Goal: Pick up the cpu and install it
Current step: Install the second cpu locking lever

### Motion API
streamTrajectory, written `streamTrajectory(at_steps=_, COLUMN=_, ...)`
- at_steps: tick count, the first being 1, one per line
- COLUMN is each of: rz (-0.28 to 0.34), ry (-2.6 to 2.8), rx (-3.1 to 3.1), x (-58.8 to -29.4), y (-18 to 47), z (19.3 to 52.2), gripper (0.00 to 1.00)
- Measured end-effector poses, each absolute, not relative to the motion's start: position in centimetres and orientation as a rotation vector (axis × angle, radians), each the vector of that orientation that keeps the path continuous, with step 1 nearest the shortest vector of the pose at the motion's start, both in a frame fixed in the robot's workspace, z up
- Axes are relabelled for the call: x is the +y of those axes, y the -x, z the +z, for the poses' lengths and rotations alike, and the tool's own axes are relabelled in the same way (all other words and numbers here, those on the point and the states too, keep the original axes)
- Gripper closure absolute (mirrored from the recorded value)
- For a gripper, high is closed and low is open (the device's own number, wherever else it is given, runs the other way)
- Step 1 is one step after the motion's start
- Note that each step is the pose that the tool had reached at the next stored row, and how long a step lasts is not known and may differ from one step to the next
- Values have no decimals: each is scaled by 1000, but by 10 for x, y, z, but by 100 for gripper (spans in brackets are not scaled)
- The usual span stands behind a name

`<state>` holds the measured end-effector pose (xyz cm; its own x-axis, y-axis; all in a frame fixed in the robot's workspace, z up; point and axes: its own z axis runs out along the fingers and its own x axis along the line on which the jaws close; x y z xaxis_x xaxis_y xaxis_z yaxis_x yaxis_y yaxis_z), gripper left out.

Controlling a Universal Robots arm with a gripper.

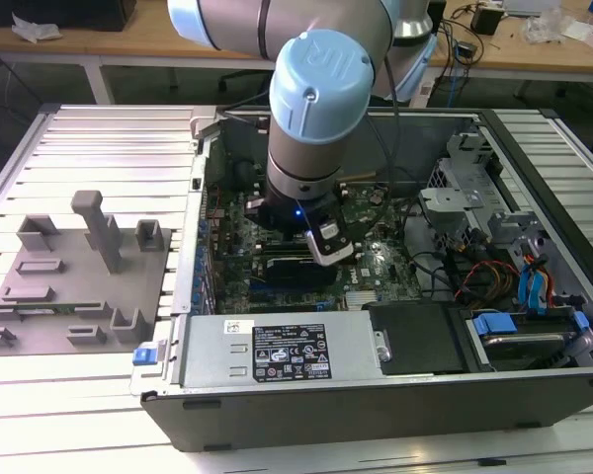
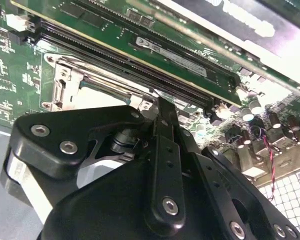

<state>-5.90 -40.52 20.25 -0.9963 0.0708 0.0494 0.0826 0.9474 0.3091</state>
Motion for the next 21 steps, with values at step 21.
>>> streamTrajectory(at_steps=21, rz=-570, ry=143, rx=-3049, x=-415, y=46, z=199, gripper=89)
